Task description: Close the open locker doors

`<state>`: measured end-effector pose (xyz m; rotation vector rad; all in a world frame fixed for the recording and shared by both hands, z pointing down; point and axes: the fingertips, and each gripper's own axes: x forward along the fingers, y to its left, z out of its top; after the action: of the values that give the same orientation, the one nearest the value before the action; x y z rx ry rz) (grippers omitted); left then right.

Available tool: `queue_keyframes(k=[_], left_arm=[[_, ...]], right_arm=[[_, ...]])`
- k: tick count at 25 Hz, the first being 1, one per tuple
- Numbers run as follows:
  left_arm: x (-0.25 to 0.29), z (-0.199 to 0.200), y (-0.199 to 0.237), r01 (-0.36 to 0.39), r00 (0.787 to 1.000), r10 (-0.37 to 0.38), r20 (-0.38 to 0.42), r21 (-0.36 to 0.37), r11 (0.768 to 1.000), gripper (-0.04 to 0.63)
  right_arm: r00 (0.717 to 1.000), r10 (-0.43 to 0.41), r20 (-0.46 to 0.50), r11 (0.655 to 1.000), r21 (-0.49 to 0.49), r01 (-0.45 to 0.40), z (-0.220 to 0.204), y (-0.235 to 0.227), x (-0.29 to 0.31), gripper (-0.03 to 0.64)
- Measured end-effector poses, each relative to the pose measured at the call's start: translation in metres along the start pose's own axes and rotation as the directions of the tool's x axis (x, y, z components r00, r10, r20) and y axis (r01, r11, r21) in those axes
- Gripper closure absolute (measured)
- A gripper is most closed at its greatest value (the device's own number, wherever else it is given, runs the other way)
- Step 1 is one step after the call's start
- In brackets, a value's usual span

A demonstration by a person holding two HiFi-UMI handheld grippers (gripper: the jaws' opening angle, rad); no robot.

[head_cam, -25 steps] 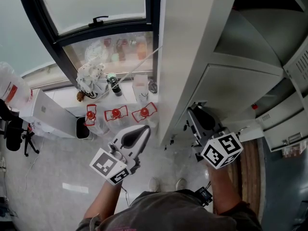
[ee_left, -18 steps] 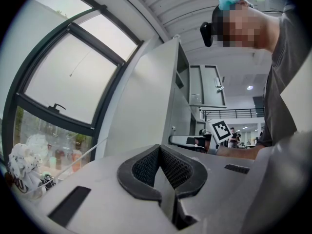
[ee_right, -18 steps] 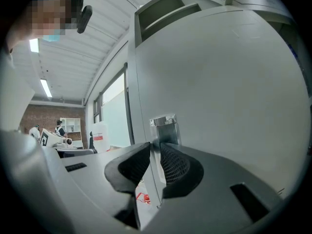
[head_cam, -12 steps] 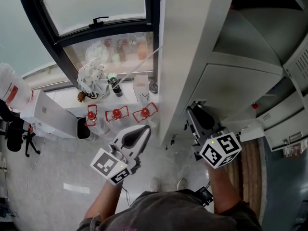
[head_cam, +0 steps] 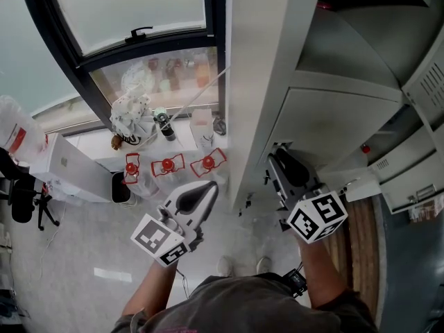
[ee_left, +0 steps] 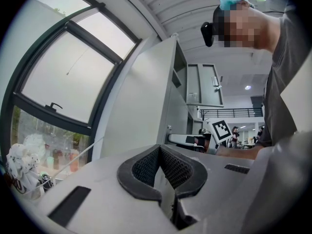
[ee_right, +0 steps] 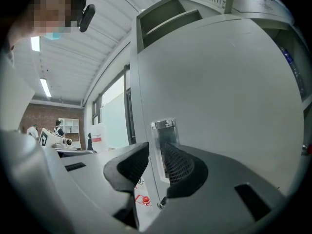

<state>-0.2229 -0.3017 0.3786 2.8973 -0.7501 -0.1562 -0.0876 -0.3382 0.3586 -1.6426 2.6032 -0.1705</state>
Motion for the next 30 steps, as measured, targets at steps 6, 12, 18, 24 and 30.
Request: queue_keyframes(k=[6, 12, 18, 24, 30], left_arm=[[0.003, 0.0, -0.011, 0.03, 1.0, -0.03, -0.006, 0.004, 1.0, 0.586], [0.012, 0.0, -0.031, 0.084, 0.996, -0.084, -0.007, 0.019, 0.996, 0.586], [0.021, -0.006, -0.061, 0.175, 0.984, -0.175, -0.021, 0.026, 0.984, 0.586], [0.039, -0.016, -0.097, 0.287, 0.958, -0.287, -0.023, -0.01, 0.958, 0.586], [0.061, -0.028, -0.142, 0.343, 0.938, -0.344, -0.036, -0.02, 0.939, 0.586]], right_arm=[[1.0, -0.001, 0.022, 1.0, -0.015, 0.002, 0.007, 0.003, -0.017, 0.548], [0.999, -0.026, 0.024, 1.0, -0.013, 0.026, 0.004, 0.002, -0.053, 0.548], [0.993, -0.118, 0.009, 0.993, 0.013, 0.118, -0.006, -0.008, -0.105, 0.548], [0.976, -0.217, -0.002, 0.976, 0.028, 0.217, -0.014, -0.018, -0.165, 0.548], [0.959, -0.284, 0.005, 0.958, 0.044, 0.283, -0.019, -0.033, -0.226, 0.548]])
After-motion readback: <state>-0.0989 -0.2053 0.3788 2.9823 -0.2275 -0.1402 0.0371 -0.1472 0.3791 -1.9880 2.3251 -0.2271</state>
